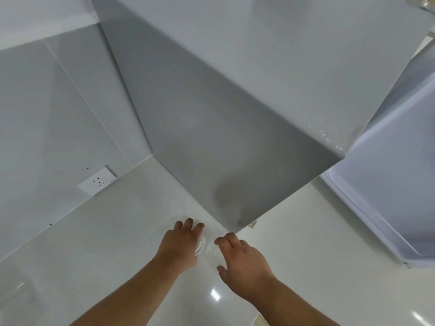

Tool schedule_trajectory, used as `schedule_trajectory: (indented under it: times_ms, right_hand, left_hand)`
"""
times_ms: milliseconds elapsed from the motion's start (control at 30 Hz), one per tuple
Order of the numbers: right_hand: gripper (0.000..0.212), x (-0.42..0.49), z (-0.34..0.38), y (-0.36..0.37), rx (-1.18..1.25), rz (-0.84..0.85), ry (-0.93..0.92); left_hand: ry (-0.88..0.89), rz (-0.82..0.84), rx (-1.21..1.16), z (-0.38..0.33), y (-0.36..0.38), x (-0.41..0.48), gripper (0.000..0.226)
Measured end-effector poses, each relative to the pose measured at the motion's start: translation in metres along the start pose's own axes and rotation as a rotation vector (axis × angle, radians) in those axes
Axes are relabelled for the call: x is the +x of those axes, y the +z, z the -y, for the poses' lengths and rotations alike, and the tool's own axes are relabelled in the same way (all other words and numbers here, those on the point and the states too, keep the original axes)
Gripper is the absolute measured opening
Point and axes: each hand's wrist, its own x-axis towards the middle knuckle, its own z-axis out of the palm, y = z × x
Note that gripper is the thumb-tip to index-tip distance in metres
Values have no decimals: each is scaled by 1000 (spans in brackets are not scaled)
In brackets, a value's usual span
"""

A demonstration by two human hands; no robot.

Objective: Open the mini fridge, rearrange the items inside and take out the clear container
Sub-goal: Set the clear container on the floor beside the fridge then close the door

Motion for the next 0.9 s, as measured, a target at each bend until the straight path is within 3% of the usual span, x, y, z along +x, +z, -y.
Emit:
schedule_trajectory:
  times_ms: [533, 900]
  right_hand:
    - [54, -13, -6, 0, -23, -36, -27]
    - [55, -48, -41, -37, -37, -198, 9]
  left_hand:
    - [-28, -76, 23, 3, 2, -13, 95]
    - [29, -335, -124, -20, -36, -46, 57]
